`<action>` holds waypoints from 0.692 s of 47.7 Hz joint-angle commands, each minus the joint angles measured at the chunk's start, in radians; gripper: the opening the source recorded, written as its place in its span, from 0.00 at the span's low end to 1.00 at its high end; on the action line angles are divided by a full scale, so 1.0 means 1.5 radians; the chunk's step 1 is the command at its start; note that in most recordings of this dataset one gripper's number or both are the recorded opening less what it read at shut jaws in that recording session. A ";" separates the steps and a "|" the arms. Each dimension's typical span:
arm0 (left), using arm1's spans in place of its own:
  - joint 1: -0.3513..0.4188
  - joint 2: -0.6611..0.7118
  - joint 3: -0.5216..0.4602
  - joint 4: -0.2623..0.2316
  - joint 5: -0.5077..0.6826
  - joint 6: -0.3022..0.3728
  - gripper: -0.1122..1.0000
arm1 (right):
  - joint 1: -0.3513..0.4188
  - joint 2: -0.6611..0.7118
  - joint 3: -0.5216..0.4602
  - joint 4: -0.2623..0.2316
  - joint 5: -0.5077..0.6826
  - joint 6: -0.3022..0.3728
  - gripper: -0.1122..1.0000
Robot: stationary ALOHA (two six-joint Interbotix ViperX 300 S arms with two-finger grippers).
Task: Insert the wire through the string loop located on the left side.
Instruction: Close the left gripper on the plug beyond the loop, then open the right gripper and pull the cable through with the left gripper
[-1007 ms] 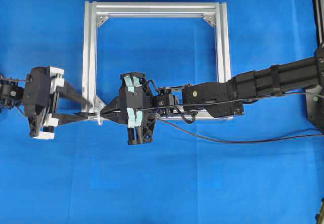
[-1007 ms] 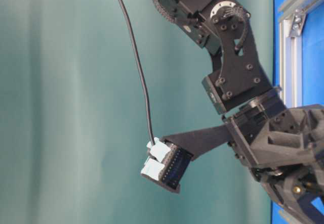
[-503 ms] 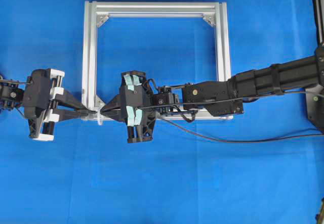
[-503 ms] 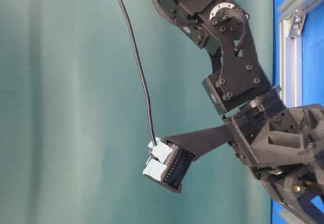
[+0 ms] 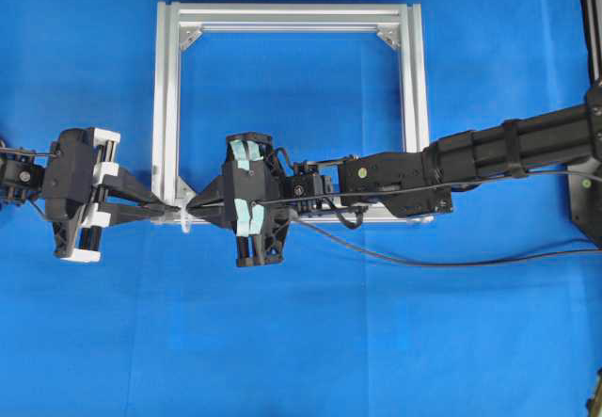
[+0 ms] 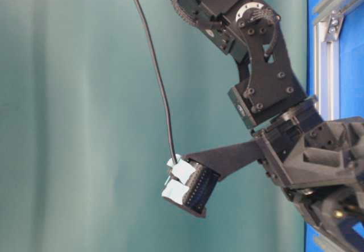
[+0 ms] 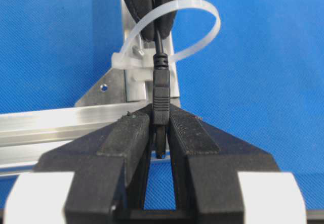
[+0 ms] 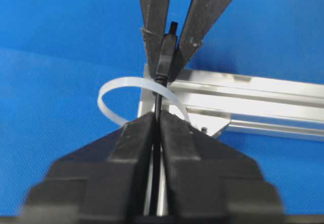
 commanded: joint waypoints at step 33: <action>-0.014 -0.130 0.008 0.000 0.161 -0.025 0.16 | 0.008 -0.034 0.030 0.002 -0.005 0.005 0.90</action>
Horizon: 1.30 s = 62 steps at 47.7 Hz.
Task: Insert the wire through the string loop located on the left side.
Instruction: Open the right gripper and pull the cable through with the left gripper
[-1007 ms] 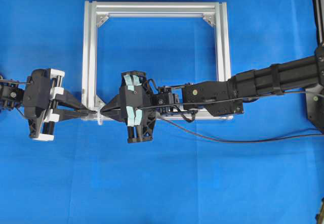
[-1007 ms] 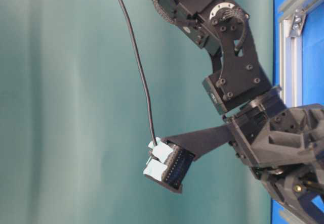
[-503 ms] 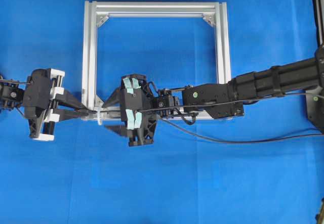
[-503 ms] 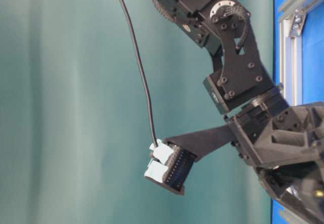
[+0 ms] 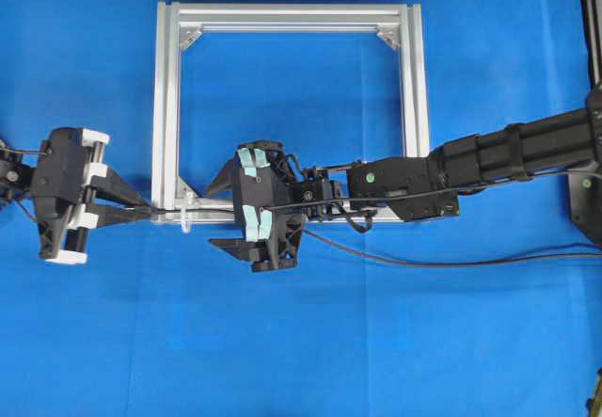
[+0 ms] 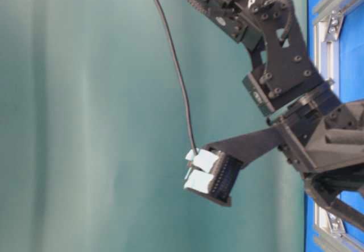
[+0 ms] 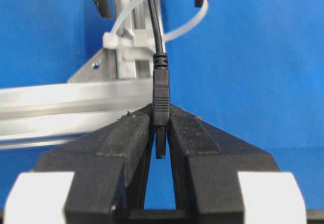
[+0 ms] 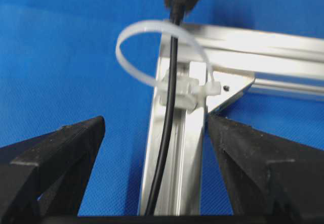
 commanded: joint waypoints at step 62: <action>-0.004 -0.362 0.012 0.000 0.401 -0.092 0.16 | 0.013 -0.040 -0.003 0.001 0.002 -0.002 0.90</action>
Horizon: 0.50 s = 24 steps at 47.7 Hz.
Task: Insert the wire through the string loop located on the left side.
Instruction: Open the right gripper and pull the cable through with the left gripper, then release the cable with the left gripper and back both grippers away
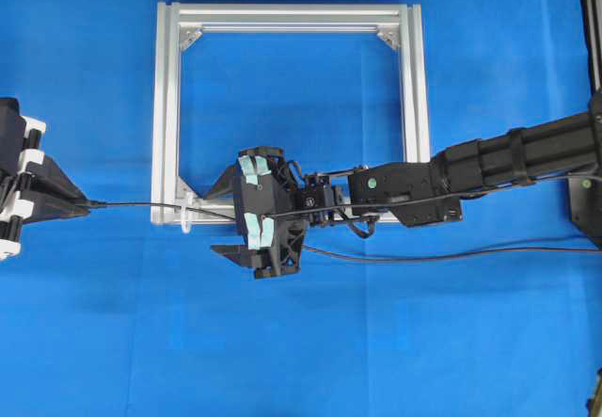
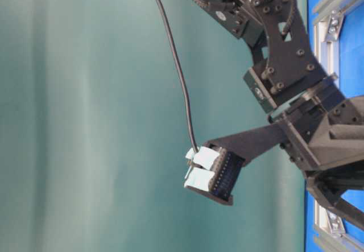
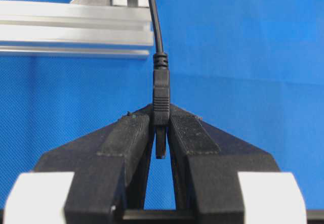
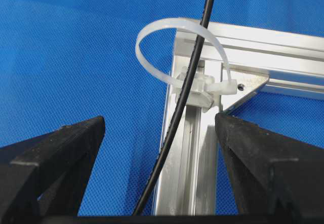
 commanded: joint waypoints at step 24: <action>-0.002 0.004 -0.006 0.001 -0.005 0.004 0.79 | 0.002 -0.053 -0.006 0.000 0.014 -0.001 0.90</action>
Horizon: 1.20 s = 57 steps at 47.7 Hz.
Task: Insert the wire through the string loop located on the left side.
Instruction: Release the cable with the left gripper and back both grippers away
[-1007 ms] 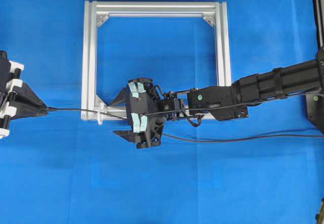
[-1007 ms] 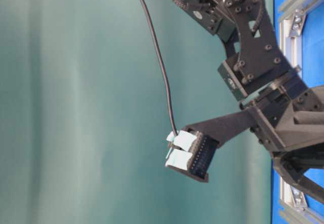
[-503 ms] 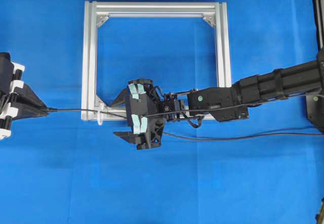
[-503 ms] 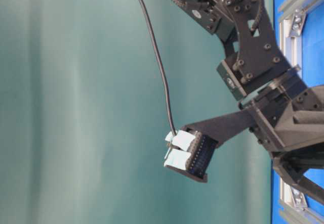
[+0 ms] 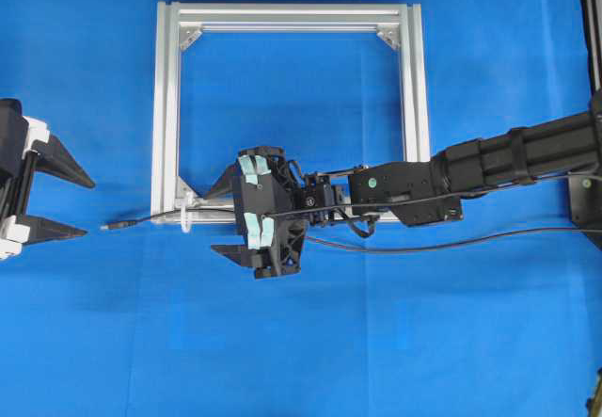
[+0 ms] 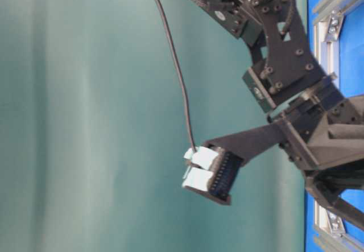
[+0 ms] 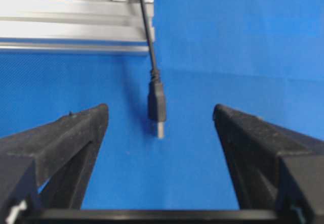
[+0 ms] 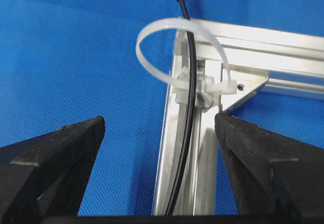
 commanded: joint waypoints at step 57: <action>0.004 -0.139 -0.043 0.012 -0.030 0.051 0.75 | -0.005 -0.191 -0.005 0.001 0.097 0.002 0.90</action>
